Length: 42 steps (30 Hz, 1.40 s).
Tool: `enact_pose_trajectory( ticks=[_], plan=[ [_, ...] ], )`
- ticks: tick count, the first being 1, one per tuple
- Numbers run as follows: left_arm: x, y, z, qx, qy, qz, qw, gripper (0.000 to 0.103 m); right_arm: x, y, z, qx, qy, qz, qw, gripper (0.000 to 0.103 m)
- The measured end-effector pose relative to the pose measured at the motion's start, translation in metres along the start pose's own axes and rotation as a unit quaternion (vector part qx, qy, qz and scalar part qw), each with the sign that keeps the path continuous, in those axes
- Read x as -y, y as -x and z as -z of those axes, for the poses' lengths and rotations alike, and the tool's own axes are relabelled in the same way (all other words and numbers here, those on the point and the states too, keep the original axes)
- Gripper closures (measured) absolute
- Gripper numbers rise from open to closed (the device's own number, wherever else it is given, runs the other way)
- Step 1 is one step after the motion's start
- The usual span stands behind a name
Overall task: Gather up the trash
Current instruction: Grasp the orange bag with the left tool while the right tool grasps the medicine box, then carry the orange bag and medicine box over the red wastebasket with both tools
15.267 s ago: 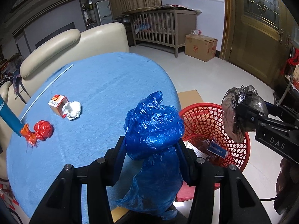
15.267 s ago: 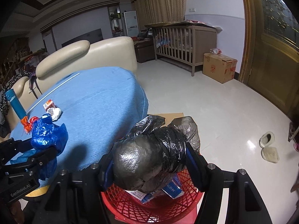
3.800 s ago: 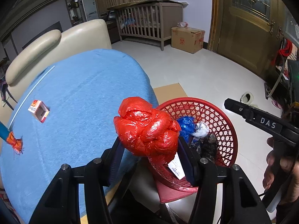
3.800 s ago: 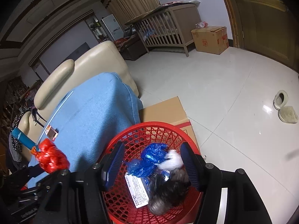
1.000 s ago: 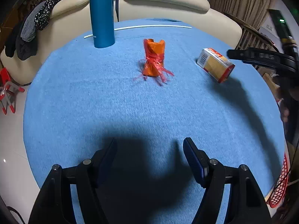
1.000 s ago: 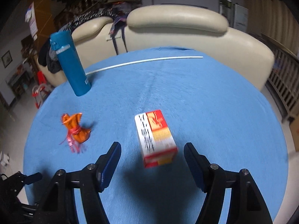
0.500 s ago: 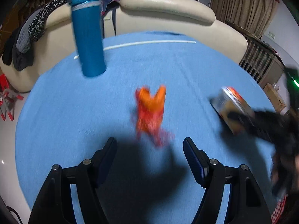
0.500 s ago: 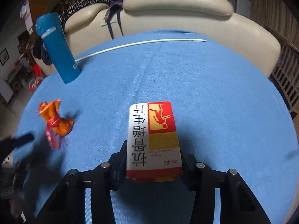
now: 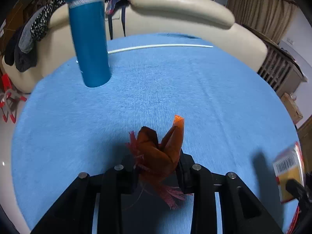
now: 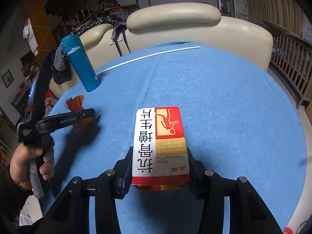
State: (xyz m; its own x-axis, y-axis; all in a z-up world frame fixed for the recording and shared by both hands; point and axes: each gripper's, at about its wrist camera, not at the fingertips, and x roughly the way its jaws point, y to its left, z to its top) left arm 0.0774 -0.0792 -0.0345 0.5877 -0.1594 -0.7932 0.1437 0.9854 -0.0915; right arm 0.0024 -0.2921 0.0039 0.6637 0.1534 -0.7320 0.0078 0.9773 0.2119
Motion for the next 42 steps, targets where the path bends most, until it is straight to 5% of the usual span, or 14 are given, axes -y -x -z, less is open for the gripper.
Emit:
enact_pose_trajectory(
  ticks=[8,20,42],
  plan=[
    [0.008,0.042,0.045,0.002,-0.016,-0.027,0.9995,0.070,-0.014,0.025,0.033,0.008,-0.021,-0.005,1.000,0.053],
    [0.022,0.076,0.097,-0.004,-0.030,-0.011,0.9995,0.070,-0.019,0.051,0.071,0.016,-0.055,0.006,0.998,0.053],
    [0.063,0.132,0.139,0.025,-0.090,0.011,0.9956,0.070,-0.015,0.114,0.131,0.057,-0.101,0.026,0.993,0.053]
  ],
)
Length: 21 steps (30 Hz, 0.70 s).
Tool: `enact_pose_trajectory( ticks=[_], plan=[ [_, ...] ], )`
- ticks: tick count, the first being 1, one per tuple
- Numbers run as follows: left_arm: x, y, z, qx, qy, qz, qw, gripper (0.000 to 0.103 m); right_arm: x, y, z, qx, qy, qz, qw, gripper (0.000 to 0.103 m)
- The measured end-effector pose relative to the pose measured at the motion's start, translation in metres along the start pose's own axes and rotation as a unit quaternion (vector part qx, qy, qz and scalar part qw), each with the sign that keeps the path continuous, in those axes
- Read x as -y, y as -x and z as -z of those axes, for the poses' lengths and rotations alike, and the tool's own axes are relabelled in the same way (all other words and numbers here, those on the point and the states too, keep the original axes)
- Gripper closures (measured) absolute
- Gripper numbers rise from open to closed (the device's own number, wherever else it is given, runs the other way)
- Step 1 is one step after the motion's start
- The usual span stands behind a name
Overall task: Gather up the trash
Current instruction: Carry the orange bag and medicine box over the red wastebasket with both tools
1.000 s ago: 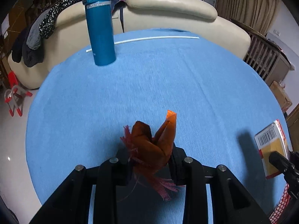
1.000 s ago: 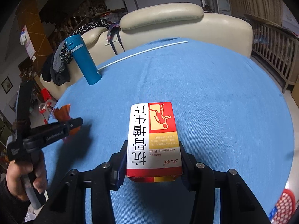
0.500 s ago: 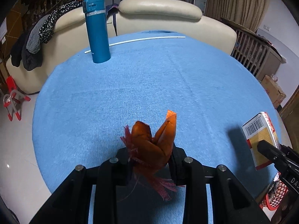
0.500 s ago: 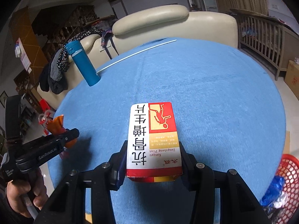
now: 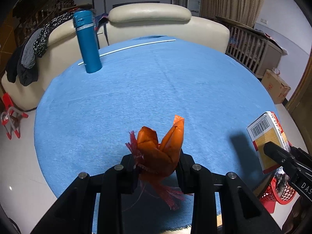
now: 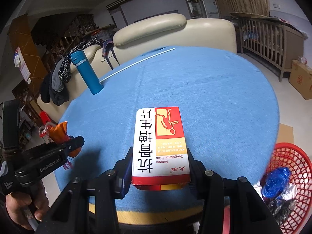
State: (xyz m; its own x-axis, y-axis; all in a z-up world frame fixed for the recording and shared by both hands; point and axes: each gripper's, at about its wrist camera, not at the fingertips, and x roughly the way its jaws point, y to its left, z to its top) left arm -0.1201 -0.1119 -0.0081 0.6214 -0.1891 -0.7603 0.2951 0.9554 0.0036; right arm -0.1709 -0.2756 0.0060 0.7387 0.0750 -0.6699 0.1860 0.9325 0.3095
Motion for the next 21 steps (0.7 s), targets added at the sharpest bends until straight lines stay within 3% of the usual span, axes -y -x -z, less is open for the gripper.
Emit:
enact_pose_trajectory(
  ticks=[13,21],
  plan=[
    [0.041,0.001,0.009,-0.007,-0.053,0.027,0.9982,0.070,0.041,0.045,0.014,0.034,-0.039,0.031,0.998,0.053],
    [0.075,0.008,0.011,-0.006,-0.093,0.055,0.9941,0.070,0.093,0.081,0.031,0.054,-0.079,0.082,0.992,0.053]
  ],
)
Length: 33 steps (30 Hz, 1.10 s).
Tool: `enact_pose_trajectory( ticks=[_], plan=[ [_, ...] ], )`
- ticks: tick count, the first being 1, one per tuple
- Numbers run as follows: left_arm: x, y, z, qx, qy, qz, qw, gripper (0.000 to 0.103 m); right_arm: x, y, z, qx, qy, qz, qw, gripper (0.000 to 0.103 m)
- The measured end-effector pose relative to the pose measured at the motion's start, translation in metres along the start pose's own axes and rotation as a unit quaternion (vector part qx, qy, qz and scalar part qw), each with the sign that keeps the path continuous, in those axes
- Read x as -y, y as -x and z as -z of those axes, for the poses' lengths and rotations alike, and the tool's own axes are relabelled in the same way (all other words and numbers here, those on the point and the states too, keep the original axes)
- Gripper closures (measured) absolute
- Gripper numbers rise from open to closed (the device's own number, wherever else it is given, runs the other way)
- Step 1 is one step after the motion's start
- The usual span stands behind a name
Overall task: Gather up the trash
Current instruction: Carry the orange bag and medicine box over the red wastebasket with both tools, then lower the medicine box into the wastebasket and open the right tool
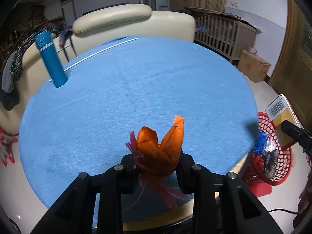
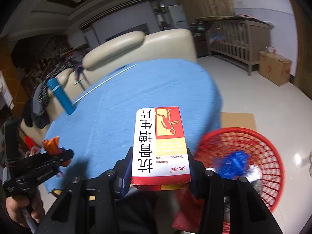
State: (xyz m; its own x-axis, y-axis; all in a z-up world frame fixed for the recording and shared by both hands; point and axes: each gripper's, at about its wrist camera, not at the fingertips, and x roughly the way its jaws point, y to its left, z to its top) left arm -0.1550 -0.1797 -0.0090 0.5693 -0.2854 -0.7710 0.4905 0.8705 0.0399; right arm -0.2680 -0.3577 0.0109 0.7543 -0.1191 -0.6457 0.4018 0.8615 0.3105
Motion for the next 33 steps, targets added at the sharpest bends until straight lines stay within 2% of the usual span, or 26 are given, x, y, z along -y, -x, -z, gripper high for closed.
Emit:
enact_pose_trajectory(
  ticks=[8,15,21,33],
  plan=[
    [0.037,-0.003,-0.011,-0.012,-0.034,0.030,0.9989,0.070,0.068,0.021,0.003,0.013,-0.048,0.059,0.997,0.053],
    [0.077,-0.002,-0.024,-0.005,-0.080,0.051,0.9955,0.070,0.107,0.025,0.008,0.010,-0.074,0.095,0.993,0.053],
    [0.116,0.003,-0.028,-0.006,-0.115,0.076,0.9904,0.070,0.128,0.025,0.015,0.005,-0.087,0.117,0.989,0.053],
    [0.150,0.002,-0.030,-0.013,-0.142,0.096,0.9851,0.070,0.154,0.008,0.023,-0.014,-0.099,0.132,0.986,0.053]
  ],
)
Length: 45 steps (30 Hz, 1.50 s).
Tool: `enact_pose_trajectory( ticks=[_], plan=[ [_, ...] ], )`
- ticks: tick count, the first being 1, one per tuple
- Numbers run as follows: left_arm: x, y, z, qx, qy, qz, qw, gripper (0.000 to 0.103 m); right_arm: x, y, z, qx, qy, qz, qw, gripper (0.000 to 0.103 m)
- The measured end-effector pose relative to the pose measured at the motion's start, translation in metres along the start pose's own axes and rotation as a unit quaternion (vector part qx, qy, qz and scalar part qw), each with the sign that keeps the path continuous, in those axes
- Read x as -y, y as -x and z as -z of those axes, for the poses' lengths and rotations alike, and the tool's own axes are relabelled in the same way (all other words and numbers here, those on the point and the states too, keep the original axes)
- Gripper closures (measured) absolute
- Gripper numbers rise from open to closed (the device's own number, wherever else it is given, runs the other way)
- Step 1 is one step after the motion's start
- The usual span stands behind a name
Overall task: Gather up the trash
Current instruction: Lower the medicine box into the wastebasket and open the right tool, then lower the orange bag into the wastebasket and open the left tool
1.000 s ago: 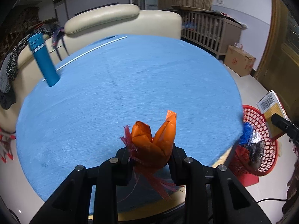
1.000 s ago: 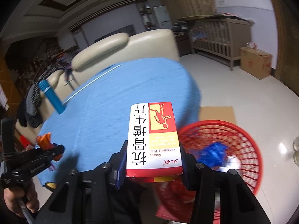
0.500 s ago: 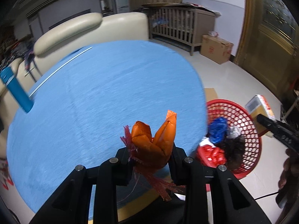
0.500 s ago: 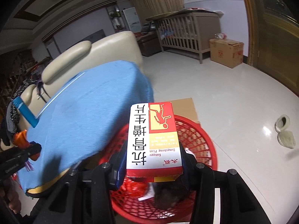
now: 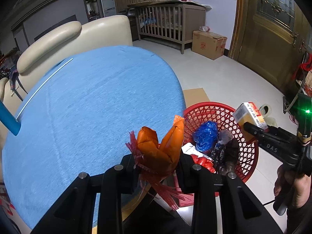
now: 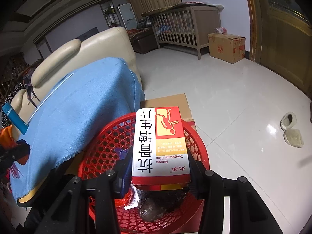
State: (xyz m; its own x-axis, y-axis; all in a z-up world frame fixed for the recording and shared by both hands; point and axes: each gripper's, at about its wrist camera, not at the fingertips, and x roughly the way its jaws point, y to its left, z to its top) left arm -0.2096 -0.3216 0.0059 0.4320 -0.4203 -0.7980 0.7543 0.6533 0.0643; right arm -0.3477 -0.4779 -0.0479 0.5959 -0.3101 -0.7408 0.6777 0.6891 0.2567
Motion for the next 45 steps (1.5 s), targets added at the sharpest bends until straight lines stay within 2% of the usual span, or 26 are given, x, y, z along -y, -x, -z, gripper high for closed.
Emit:
enact_pose_trajectory(
  ticks=[10,12,13,14,15,17,33,45],
  plan=[
    [0.010,-0.002,-0.005,0.001,-0.004,0.005,1.0000,0.070,0.000,-0.007,0.001,-0.004,0.002,0.007,1.000,0.053],
    [0.012,-0.003,-0.005,0.001,-0.005,0.006,1.0000,0.070,0.003,-0.013,0.002,-0.015,-0.004,0.013,1.000,0.050],
    [0.014,-0.003,-0.005,0.000,-0.006,0.007,1.0000,0.070,0.005,-0.017,0.002,-0.025,-0.008,0.014,1.000,0.047],
    [0.015,-0.004,-0.006,-0.001,-0.008,0.008,0.9999,0.070,0.007,-0.020,0.003,-0.031,-0.010,0.016,0.999,0.036],
    [0.016,-0.005,-0.006,-0.002,-0.009,0.008,0.9999,0.070,0.009,-0.022,0.004,-0.036,-0.013,0.019,0.999,0.029],
    [0.019,-0.006,-0.006,-0.004,-0.012,0.009,0.9999,0.070,0.014,-0.023,0.006,-0.038,-0.020,0.015,0.999,0.029],
    [0.070,-0.036,-0.019,-0.039,-0.045,0.045,0.9972,0.070,0.043,0.042,-0.006,0.051,-0.075,-0.001,0.996,0.029],
    [0.101,-0.062,-0.020,-0.070,-0.060,0.059,0.9939,0.070,0.054,0.061,-0.010,0.076,-0.089,-0.014,0.993,0.029]
  ],
)
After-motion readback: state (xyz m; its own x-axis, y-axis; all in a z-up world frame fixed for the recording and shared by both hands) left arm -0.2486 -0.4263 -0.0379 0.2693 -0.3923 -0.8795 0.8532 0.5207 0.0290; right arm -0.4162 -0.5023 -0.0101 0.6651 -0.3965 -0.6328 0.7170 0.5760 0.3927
